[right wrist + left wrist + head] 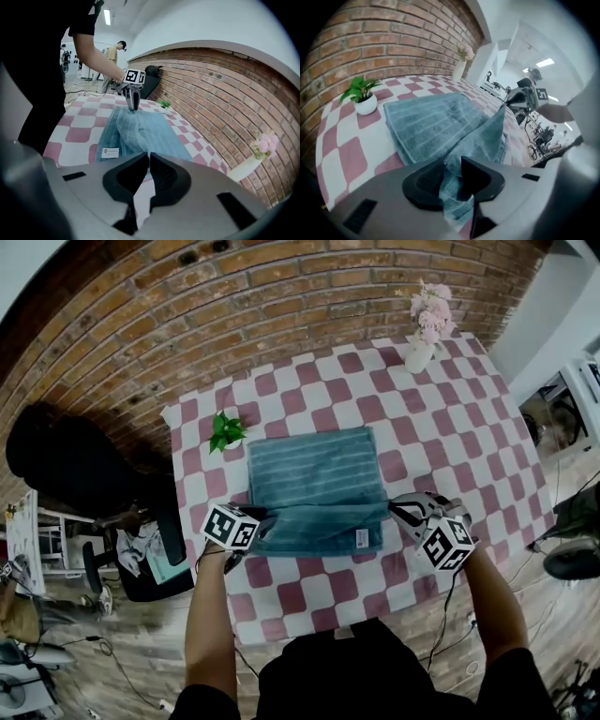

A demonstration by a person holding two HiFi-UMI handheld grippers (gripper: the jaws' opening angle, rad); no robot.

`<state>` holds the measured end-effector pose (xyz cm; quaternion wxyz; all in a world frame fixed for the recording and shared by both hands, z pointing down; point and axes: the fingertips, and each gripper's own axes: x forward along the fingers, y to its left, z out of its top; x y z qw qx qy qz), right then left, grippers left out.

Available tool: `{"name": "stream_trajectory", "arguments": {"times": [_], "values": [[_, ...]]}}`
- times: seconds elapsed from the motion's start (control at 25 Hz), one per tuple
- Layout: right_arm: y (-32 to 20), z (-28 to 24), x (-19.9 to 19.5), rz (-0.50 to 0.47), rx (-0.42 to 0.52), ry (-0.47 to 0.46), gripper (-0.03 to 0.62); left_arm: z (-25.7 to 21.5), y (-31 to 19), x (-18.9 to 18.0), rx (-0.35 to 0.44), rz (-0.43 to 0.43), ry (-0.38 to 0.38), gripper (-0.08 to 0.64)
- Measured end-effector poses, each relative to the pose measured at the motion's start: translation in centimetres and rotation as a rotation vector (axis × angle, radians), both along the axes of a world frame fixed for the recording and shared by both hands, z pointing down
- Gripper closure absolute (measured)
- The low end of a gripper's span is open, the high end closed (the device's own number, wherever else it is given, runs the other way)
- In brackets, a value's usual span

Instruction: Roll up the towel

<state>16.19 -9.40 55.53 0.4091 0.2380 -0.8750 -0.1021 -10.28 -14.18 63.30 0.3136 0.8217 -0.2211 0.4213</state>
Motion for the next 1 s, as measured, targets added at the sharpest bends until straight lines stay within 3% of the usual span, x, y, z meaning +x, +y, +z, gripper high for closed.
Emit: {"name": "stream_trajectory", "arguments": {"times": [0.12, 0.36, 0.48, 0.56, 0.64, 0.72, 0.8, 0.88, 1.0], "values": [[0.4, 0.4, 0.3, 0.012, -0.002, -0.006, 0.574, 0.7, 0.2, -0.7, -0.088, -0.128, 0.040, 0.459], [0.9, 0.7, 0.9, 0.022, -0.006, -0.009, 0.574, -0.3, 0.4, -0.4, -0.214, -0.341, 0.253, 0.433], [1.2, 1.1, 0.9, 0.021, -0.016, -0.011, 0.574, 0.4, 0.1, -0.1, -0.221, -0.379, 0.239, 0.440], [1.3, 1.3, 0.9, 0.022, -0.026, -0.014, 0.574, 0.6, -0.3, -0.1, -0.193, -0.389, 0.201, 0.533], [1.2, 1.5, 1.1, 0.034, -0.039, -0.026, 0.574, -0.2, -0.7, 0.5, -0.161, -0.375, 0.207, 0.555], [0.7, 1.5, 1.4, 0.060, -0.052, -0.046, 0.574, -2.0, -1.7, 0.9, -0.078, -0.347, 0.238, 0.558], [-0.3, 1.4, 1.6, 0.095, -0.060, -0.062, 0.575, -5.1, -3.6, 0.8, 0.057, -0.331, 0.290, 0.558], [-2.1, 1.0, 1.9, 0.139, -0.056, -0.066, 0.575, -8.8, -6.3, 0.4, 0.237, -0.314, 0.324, 0.560], [-7.0, -1.4, 2.6, 0.233, 0.020, -0.085, 0.575, -15.4, -11.6, -0.2, 0.569, -0.275, 0.310, 0.560]]}}
